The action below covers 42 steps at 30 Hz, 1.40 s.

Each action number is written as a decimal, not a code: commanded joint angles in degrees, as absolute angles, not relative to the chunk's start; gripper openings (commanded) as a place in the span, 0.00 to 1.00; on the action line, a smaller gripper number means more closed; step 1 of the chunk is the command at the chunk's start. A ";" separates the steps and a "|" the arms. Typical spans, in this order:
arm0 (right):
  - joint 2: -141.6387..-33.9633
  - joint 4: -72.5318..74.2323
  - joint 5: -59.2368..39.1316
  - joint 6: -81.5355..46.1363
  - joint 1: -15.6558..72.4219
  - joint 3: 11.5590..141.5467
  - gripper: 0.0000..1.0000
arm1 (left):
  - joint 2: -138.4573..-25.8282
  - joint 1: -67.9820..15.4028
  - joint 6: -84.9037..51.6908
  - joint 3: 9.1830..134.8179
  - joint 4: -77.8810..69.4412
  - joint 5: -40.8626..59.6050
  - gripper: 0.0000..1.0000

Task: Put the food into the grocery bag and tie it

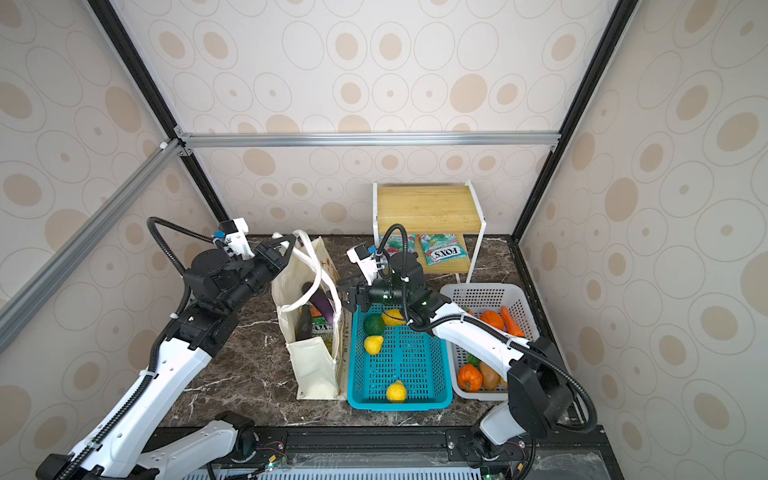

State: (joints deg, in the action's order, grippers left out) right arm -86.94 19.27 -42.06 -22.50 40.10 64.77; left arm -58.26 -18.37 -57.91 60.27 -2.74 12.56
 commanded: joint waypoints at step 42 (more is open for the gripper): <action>-101.11 43.20 -52.73 -13.18 52.88 73.78 0.82 | -54.07 -18.19 -52.58 58.87 -1.86 7.02 0.00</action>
State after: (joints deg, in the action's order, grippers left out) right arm -100.95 37.30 -47.51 -19.53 49.71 75.53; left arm -53.91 -18.48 -54.30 58.24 -0.71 9.37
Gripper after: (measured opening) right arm 0.815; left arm 0.076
